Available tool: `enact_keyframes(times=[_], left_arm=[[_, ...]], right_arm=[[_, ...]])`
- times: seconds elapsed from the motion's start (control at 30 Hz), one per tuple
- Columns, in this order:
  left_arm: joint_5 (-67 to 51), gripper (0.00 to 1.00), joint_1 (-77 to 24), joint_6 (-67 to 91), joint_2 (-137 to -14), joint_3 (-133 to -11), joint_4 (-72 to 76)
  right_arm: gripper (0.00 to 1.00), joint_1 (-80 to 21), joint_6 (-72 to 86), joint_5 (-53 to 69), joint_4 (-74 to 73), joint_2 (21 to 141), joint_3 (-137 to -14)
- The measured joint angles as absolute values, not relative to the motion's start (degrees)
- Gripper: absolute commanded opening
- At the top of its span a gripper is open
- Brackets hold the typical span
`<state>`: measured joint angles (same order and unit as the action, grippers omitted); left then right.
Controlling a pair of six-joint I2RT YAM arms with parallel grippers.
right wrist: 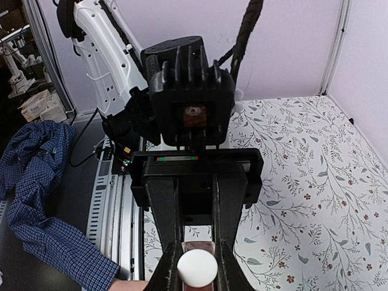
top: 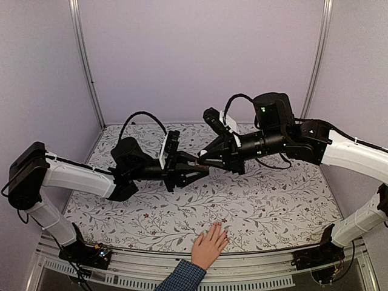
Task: Paint the nails
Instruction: Screw the nail polish bottle, then place the nail polish bottle at the center of the board.
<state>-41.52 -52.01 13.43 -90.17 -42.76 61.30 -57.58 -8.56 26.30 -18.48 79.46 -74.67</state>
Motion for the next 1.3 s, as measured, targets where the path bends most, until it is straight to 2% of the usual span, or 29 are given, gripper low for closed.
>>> enact_keyframes(times=[0.07, 0.17, 0.3, 0.4, 0.5, 0.6, 0.63, 0.97, 1.3], left_arm=[[-40.8, 0.00, -52.0, 13.3, -90.2, -42.7, 61.3], [-39.8, 0.25, -52.0, 13.2, -90.2, -42.6, 61.4], [-38.5, 0.47, -51.5, 13.7, -90.1, -42.3, 61.9], [-36.9, 0.53, -50.2, 14.2, -90.0, -41.6, 61.8], [-35.6, 0.74, -49.4, 14.7, -90.0, -41.1, 61.5], [-34.5, 0.89, -48.7, 14.9, -89.7, -40.6, 61.3], [-34.1, 0.97, -48.5, 15.0, -89.4, -40.2, 61.1], [-26.3, 1.00, -45.4, 15.0, -81.9, -35.4, 57.6], [-18.6, 1.00, -44.1, 14.9, -78.2, -32.7, 53.6]], right_arm=[[0.00, -57.6, -9.1, 25.9, -18.4, 79.5, -74.7], [0.00, -57.6, -9.0, 25.1, -18.1, 79.5, -74.7], [0.00, -57.7, -8.6, 23.2, -16.6, 79.5, -74.0], [0.00, -57.5, -8.3, 21.3, -15.0, 79.4, -72.6], [0.00, -56.8, -7.7, 20.1, -14.0, 79.2, -71.3], [0.00, -56.0, -7.1, 18.6, -12.6, 78.7, -70.1], [0.00, -55.7, -6.9, 18.0, -11.9, 78.4, -69.5], [0.00, -48.0, -2.3, 12.0, 1.4, 77.6, -57.5], [0.02, -44.3, 1.1, 8.6, 16.8, 90.9, -50.8]])
